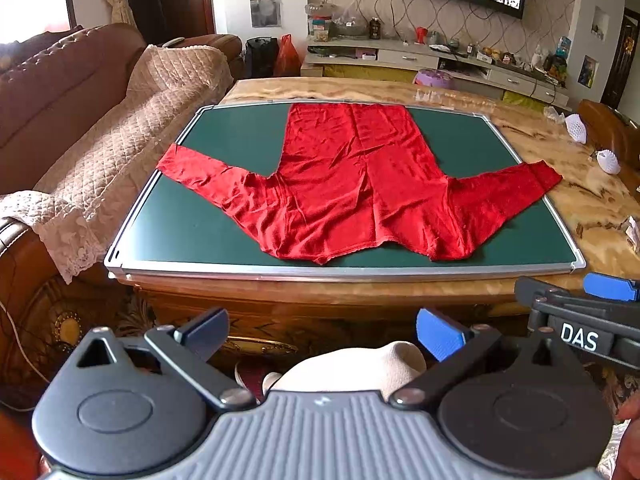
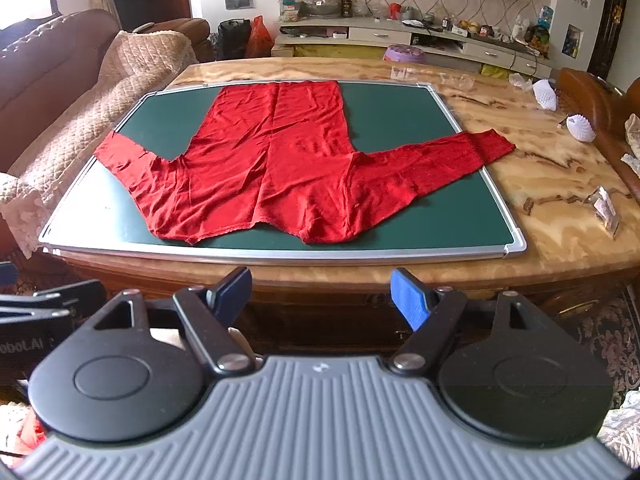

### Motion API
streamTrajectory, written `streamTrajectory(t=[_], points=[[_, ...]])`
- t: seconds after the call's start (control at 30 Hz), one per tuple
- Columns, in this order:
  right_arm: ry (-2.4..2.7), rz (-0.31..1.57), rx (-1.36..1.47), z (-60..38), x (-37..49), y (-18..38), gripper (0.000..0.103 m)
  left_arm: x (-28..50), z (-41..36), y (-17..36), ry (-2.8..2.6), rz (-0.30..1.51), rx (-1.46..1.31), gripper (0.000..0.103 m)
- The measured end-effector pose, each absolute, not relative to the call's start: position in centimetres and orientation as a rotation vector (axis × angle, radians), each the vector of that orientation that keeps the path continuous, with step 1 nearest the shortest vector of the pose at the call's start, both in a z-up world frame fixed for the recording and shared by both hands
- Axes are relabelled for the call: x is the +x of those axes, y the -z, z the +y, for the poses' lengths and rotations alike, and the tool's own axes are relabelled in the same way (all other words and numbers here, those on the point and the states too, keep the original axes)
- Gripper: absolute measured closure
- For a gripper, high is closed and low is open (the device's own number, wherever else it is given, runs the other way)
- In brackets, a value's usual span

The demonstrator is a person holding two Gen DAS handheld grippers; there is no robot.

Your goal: Fold clothes

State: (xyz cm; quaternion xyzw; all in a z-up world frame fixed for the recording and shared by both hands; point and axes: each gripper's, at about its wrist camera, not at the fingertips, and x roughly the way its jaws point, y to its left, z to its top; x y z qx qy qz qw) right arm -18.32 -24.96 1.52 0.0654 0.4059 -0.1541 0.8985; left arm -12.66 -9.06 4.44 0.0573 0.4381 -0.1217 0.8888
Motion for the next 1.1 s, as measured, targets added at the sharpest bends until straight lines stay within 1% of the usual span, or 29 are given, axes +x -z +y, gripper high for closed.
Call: streamTrajectory(t=[1.1], points=[[0.317,0.828,0.143,-25.2,-16.4,-0.2,0.019,-11.0,-9.8,-3.0,0.253,0.911,0.109,0.000]])
